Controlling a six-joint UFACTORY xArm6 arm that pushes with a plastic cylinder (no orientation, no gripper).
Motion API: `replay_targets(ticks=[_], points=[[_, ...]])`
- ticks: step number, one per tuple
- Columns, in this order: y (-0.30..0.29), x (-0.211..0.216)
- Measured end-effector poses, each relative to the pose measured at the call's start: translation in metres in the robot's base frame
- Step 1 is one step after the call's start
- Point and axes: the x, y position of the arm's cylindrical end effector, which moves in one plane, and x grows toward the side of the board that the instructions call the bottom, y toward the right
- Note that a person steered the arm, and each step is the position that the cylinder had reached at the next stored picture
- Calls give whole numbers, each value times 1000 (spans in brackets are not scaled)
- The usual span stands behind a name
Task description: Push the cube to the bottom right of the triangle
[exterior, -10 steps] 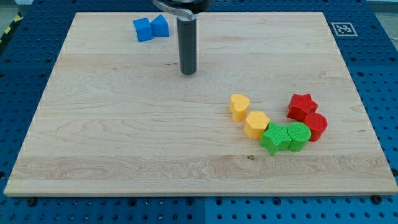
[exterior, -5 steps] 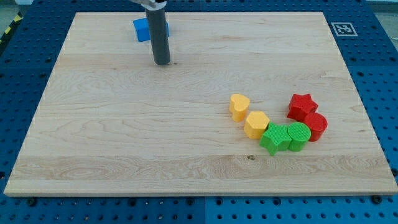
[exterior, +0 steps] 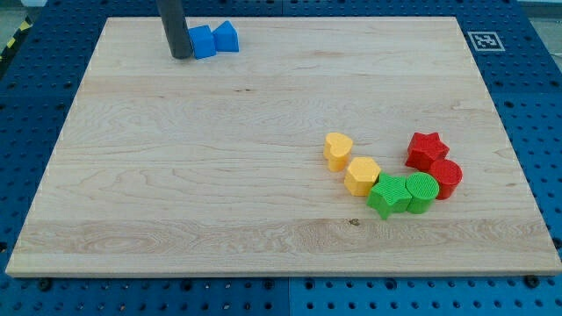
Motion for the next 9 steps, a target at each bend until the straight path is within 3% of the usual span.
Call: replay_targets(ticks=[2,4,5,6,7,9], points=[[0,-7],[-41,-25],[-81,-47],[-80,-79],[2,-69],[24,-7]])
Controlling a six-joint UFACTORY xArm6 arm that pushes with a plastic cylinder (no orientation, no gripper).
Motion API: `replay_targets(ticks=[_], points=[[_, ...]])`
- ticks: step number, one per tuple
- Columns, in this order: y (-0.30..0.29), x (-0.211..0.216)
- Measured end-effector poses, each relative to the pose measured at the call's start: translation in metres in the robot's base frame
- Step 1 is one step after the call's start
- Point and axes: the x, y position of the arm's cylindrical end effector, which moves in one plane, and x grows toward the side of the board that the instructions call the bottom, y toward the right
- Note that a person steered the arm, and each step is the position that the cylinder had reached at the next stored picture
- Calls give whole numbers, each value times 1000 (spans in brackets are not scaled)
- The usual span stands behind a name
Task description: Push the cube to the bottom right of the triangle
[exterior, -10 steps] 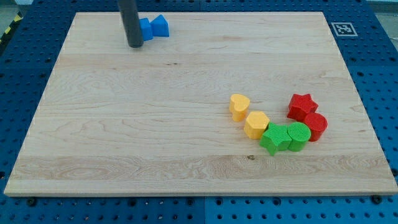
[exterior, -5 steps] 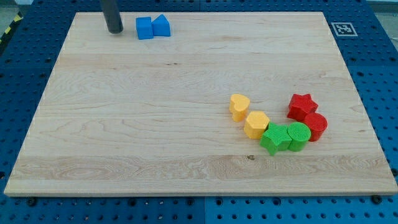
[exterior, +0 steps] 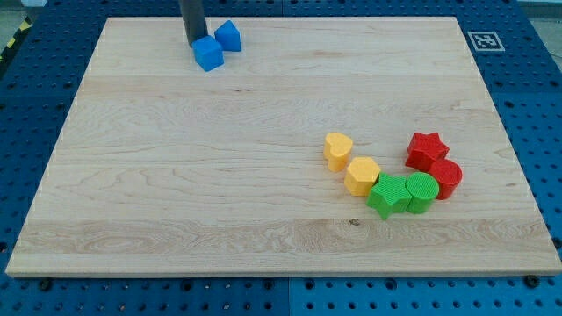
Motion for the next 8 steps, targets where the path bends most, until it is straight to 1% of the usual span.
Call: replay_targets(ticks=[2,3,4,5,7,8], points=[[8,48],[10,58],[10,58],[13,80],[16,91],[41,97]])
